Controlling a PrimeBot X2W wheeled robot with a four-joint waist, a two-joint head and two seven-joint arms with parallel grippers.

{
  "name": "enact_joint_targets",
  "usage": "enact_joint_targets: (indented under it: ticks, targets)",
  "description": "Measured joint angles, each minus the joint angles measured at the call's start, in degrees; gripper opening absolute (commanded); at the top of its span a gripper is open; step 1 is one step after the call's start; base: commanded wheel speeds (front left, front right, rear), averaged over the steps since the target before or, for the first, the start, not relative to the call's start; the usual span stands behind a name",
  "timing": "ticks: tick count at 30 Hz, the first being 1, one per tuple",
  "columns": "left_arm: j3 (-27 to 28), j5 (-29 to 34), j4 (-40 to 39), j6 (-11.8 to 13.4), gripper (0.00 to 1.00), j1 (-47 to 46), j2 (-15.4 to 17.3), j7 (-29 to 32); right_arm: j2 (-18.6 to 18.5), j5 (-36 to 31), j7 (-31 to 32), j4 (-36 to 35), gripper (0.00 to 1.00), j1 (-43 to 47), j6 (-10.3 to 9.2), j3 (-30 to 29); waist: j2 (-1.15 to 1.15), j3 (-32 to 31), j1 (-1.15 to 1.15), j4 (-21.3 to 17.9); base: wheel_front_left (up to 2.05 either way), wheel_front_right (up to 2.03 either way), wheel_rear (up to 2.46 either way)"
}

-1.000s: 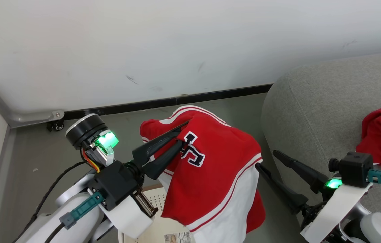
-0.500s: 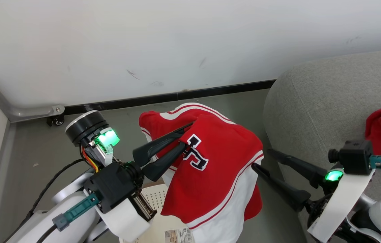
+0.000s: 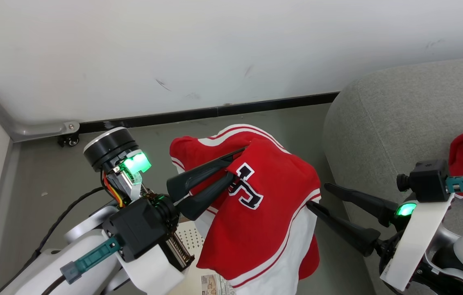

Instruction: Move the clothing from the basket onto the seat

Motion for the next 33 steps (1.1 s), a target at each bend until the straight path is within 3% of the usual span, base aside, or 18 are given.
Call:
enact_joint_targets:
  ticks: [9,33]
  targets:
    - [-0.91,-0.49,-0.8,0.0,0.0,-1.33,0.38,0.0,-2.0,2.65,0.75,-0.47,1.0,-3.78,0.0,3.26,0.0,0.59,0.0,0.51,0.0,0.0,0.0]
    - [-1.77,-1.91,0.15,0.0,0.0,-2.46,0.48,-0.01,-1.77,4.04,-0.73,-5.47,1.0,-11.76,0.0,15.67,0.0,1.05,0.0,0.87,0.0,0.0,0.0]
